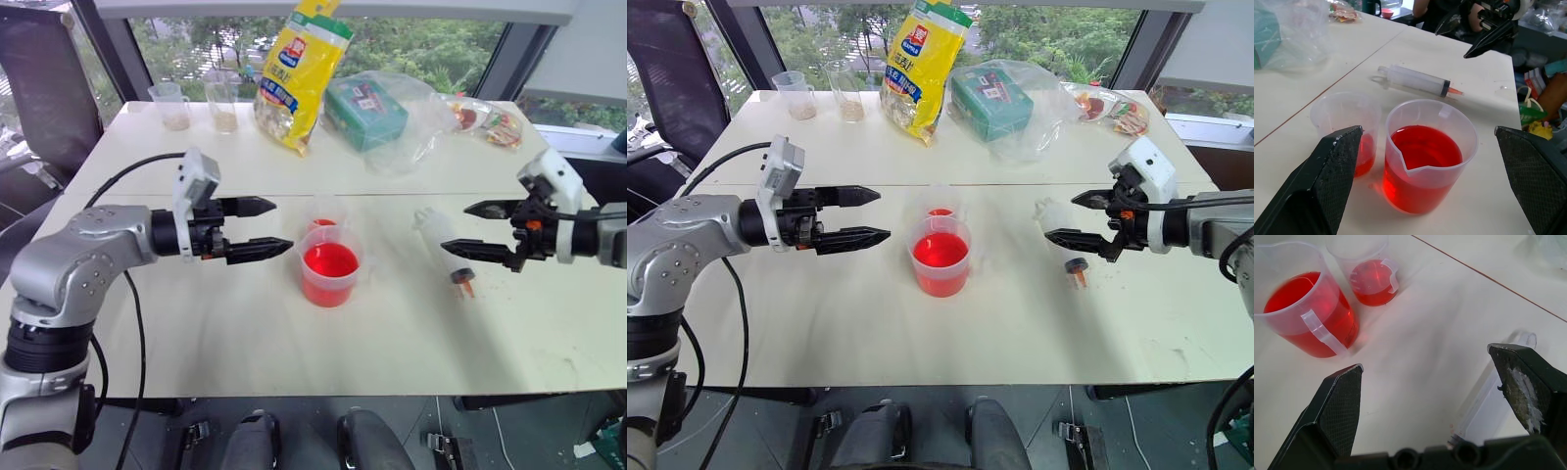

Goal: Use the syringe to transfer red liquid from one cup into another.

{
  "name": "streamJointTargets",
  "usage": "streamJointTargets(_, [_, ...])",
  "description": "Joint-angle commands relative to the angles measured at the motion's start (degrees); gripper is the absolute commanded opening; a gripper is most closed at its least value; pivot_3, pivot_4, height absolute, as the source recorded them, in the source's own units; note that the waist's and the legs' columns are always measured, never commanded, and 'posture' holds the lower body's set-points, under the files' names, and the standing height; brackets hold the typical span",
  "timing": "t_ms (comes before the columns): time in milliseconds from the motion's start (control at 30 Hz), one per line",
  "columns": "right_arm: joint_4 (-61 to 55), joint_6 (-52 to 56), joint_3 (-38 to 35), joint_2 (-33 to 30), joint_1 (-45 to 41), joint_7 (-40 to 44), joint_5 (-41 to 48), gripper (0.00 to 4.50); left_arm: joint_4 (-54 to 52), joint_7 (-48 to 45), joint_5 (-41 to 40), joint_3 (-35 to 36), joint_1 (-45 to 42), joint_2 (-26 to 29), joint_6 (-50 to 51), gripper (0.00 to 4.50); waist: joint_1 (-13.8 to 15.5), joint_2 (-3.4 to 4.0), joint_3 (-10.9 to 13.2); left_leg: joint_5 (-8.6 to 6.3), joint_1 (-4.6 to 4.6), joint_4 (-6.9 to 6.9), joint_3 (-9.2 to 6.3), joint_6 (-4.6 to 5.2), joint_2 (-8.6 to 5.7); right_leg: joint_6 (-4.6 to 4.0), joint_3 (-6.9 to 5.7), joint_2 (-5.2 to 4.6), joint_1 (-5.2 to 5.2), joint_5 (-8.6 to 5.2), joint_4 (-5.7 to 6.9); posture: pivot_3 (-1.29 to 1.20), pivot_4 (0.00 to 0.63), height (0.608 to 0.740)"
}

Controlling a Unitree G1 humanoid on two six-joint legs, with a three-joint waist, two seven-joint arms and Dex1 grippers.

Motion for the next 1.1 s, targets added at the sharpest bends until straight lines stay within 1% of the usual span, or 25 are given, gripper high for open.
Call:
streamJointTargets(33, [-1.09,-1.48,-1.51,-0.52,-0.34,-0.19,-0.17,4.48,-1.09,0.56,-0.03,1.43,-0.37,-0.16,-1.63,4.50,0.00,0.00,0.00,0.00,0.00,0.00,0.00,0.00,0.00,0.00,0.00,0.00,0.00,0.00,0.00,0.00,0.150,0.740])
streamJointTargets(200, [0.64,-2.69,0.05,-0.28,-1.53,-0.21,-1.15,4.48,-1.03,0.53,-1.30,1.83,-0.68,-0.41,-1.24,4.50,-0.01,0.00,0.00,0.00,0.00,0.00,0.00,0.00,0.00,0.00,0.00,0.00,0.00,0.00,0.00,0.00,0.150,0.740])
streamJointTargets(433, [1.88,-3.64,1.37,-0.22,-2.12,0.10,-2.16,4.48,-1.36,0.49,-0.78,1.63,0.25,-0.40,-1.83,4.50,-0.02,0.00,0.00,0.00,0.00,0.01,0.00,0.00,0.00,0.00,0.00,0.00,0.00,0.00,0.01,0.00,0.150,0.740])
streamJointTargets(833, [4.49,-2.10,5.12,0.30,-5.32,-1.64,-4.63,4.48,-1.29,-0.05,-0.11,1.23,0.38,0.08,-2.48,4.50,0.00,0.00,0.00,0.00,0.01,0.02,0.00,0.00,0.00,0.00,0.00,-0.01,0.00,0.00,0.02,0.00,0.150,0.740])
streamJointTargets(967, [6.01,0.43,7.84,1.49,-8.08,-3.43,-5.90,4.48,-0.84,-0.07,0.45,0.66,0.05,-0.04,-3.10,4.50,-0.12,0.00,0.00,0.00,0.02,0.03,0.00,0.00,0.00,0.00,0.00,-0.01,0.00,0.00,0.04,0.00,0.150,0.740])
streamJointTargets(1100, [10.62,5.89,13.36,4.34,-14.04,-7.36,-9.54,4.48,-0.30,-0.42,0.95,0.07,-0.31,-0.35,-3.75,4.50,-0.23,0.00,0.00,0.00,0.03,0.04,0.01,0.00,0.00,0.00,0.01,-0.01,0.00,0.00,0.06,0.00,0.150,0.740])
